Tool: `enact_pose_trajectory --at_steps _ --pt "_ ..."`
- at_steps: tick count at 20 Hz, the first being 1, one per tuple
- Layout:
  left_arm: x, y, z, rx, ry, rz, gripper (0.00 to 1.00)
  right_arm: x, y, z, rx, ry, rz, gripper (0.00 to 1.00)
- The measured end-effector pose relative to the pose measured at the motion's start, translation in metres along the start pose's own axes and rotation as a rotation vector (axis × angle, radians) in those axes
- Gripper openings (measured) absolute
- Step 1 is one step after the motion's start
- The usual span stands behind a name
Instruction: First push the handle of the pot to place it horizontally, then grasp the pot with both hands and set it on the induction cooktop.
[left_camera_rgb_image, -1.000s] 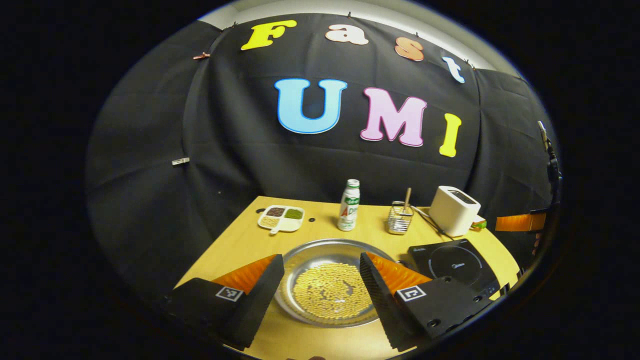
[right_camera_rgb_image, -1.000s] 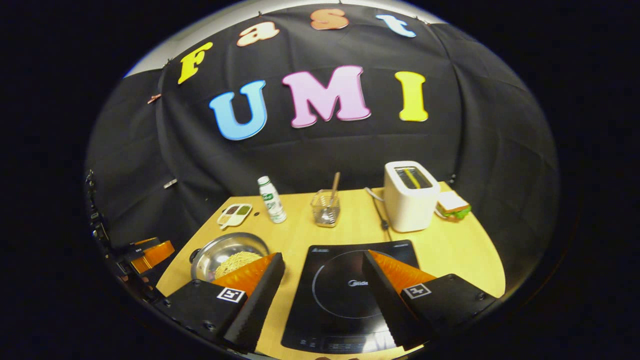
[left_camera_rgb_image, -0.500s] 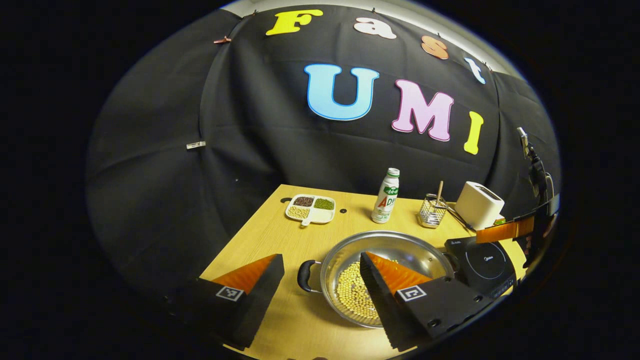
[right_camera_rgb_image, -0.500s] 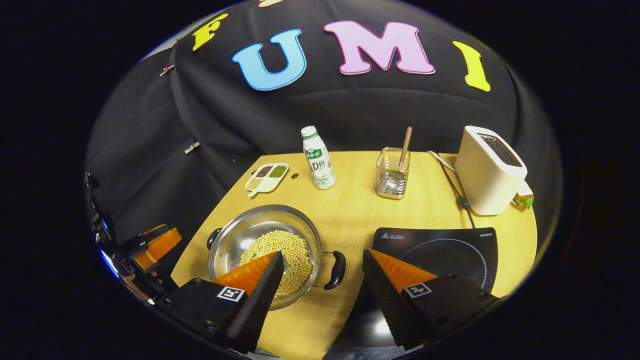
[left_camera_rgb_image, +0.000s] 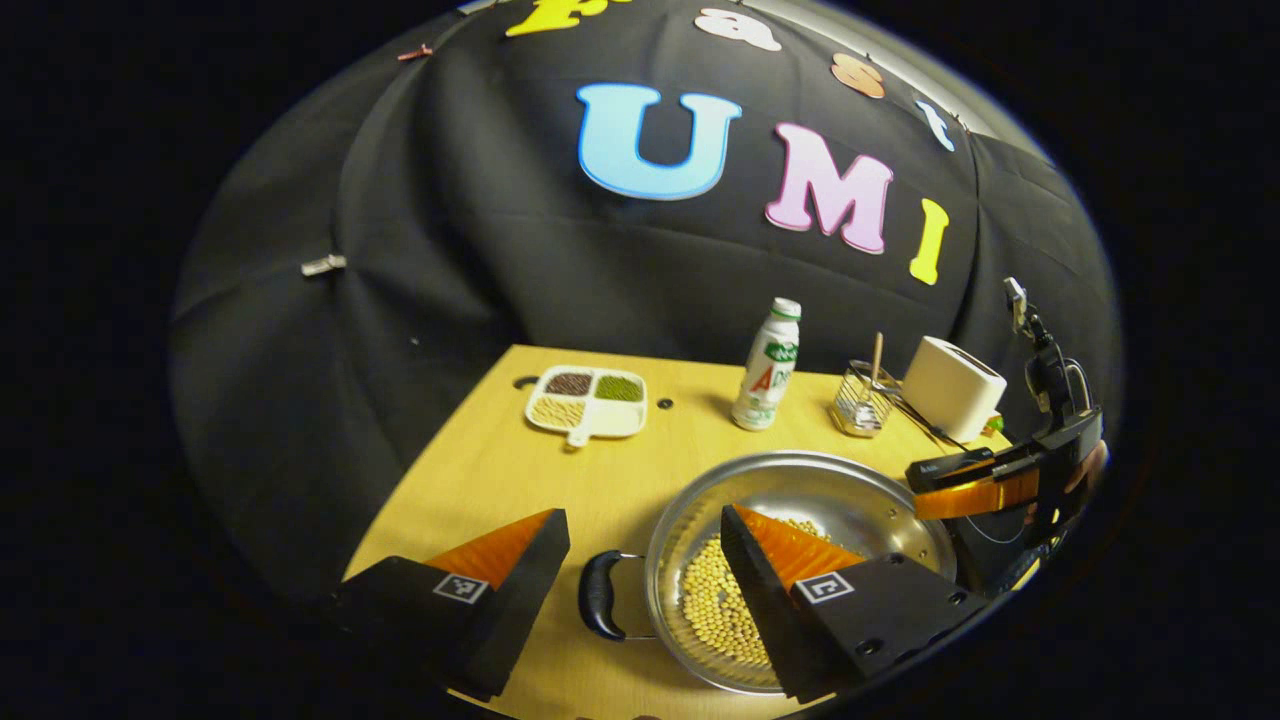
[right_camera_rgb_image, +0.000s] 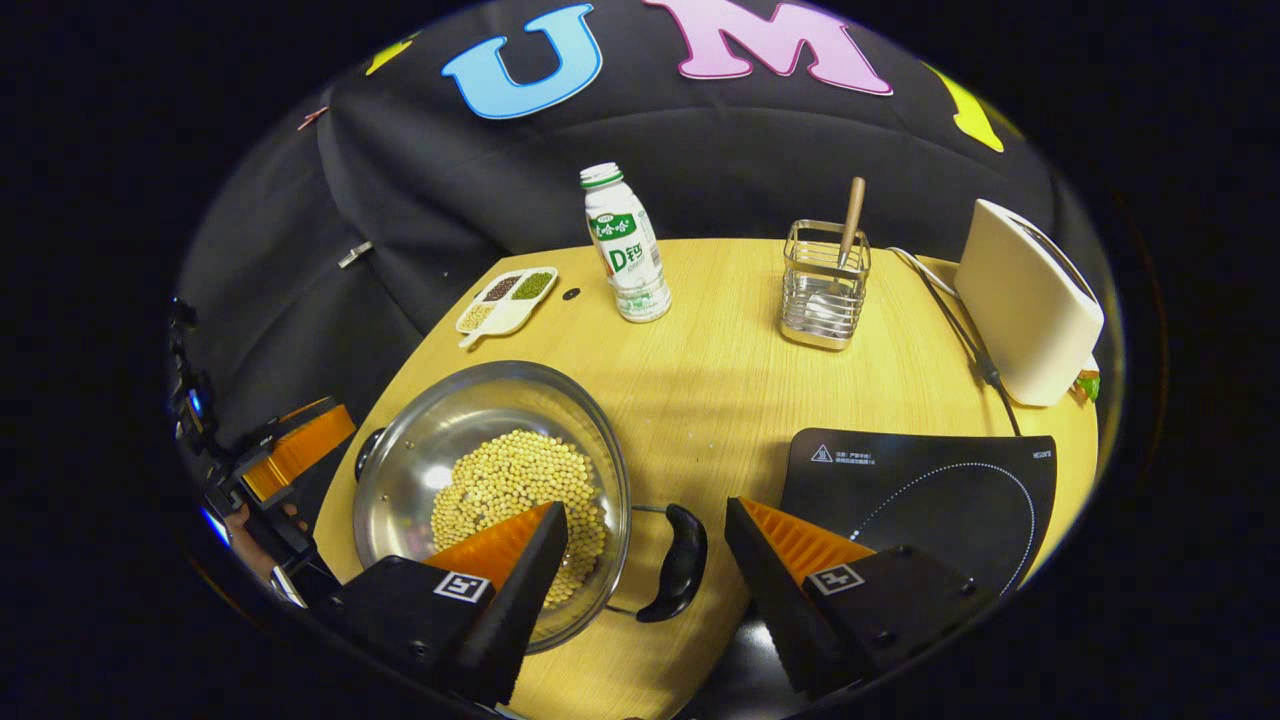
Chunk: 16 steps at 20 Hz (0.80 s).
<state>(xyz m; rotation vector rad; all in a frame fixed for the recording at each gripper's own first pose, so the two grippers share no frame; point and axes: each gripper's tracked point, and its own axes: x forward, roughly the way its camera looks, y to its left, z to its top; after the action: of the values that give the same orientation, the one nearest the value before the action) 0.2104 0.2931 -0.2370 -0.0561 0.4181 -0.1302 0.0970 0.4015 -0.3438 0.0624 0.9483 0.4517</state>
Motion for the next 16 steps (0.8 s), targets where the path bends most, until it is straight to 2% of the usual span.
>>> enact_pose_trajectory --at_steps 6,13,14,15,16 --pt "0.038 0.005 -0.031 -0.028 0.103 -0.035 0.96 0.022 0.014 -0.024 0.029 0.065 0.024 0.99" --pt "0.050 0.012 -0.061 -0.066 0.203 -0.083 0.94 0.043 0.009 -0.034 0.011 0.080 -0.038 0.96" --pt "0.050 0.008 -0.063 -0.067 0.213 -0.100 0.92 0.046 0.010 -0.036 0.007 0.082 -0.039 0.94" --pt "0.051 0.005 -0.065 -0.069 0.226 -0.109 0.91 0.048 0.013 -0.038 0.007 0.097 -0.033 0.87" --pt "0.051 0.007 -0.066 -0.069 0.233 -0.101 0.89 0.051 0.015 -0.043 0.002 0.114 -0.033 0.87"
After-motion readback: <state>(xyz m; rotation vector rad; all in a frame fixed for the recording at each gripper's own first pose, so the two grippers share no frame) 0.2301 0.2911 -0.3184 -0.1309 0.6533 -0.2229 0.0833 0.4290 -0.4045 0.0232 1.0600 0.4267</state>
